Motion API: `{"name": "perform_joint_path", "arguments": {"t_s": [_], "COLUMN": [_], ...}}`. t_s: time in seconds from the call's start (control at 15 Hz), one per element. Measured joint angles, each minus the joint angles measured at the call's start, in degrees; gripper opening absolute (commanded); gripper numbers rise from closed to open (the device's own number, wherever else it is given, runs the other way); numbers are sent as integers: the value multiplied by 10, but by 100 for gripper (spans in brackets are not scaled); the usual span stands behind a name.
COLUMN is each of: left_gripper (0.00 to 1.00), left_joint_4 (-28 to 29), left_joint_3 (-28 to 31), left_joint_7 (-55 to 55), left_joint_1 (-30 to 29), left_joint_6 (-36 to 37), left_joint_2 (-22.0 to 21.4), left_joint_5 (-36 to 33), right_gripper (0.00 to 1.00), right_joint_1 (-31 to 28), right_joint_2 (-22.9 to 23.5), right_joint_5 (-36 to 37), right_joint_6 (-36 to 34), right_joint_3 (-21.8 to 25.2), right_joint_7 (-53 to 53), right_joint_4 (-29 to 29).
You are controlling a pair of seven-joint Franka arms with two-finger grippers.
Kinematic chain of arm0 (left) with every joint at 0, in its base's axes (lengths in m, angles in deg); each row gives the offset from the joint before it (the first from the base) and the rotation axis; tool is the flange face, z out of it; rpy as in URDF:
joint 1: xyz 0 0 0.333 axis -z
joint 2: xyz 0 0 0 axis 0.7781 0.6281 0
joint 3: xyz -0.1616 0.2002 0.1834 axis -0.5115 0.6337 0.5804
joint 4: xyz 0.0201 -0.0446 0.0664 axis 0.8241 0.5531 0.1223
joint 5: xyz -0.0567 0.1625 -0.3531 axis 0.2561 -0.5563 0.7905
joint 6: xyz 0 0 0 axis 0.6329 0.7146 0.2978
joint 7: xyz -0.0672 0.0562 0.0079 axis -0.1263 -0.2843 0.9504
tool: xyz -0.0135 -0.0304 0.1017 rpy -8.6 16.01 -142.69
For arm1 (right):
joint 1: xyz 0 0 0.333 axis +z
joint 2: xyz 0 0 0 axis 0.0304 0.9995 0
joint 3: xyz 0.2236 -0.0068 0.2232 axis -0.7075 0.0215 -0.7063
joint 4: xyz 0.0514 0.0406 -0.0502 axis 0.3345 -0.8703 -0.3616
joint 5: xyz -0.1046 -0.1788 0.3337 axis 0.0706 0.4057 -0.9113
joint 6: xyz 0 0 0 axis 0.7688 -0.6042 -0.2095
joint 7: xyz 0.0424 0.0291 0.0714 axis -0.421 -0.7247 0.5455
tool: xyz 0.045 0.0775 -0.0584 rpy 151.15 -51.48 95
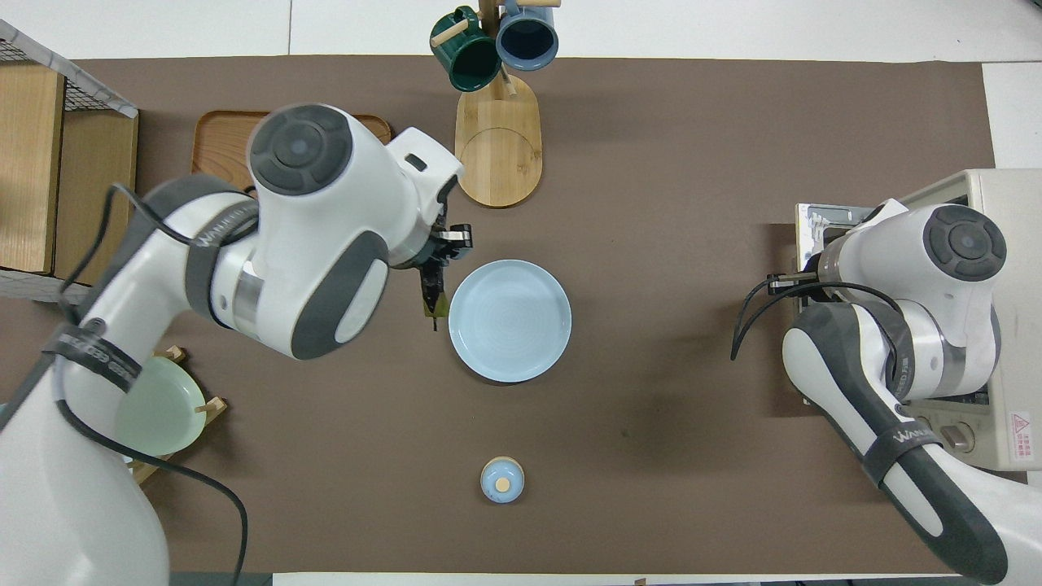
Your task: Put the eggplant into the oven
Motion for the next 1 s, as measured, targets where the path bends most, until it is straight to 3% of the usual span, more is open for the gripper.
{"name": "perform_joint_path", "arguments": {"t_s": [0.33,0.8,0.87,0.93,1.0], "left_gripper": [0,0,5,34,80], "left_joint_4": [125,161,163,164,165], "left_joint_3": [1,3,3,3,3], "left_joint_7": [-61,-64,-64,-64,-64], "left_joint_1": [84,98,99,100,101], "left_joint_6": [-150,-188,-188,-188,-188], "left_joint_2": [-4,12,12,12,12], "left_joint_5": [2,2,2,2,2], "right_gripper": [0,0,0,15,48], "right_joint_1": [0,-5,-5,-5,-4], "right_joint_2": [11,30,31,32,32], "right_joint_5": [-5,-51,-55,-56,-56], "right_joint_6": [41,67,66,63,57], "right_joint_3": [0,-18,-30,-45,-58], "right_joint_7": [-9,-15,-33,-63,-91], "right_joint_4": [-19,-28,-28,-27,-23]}}
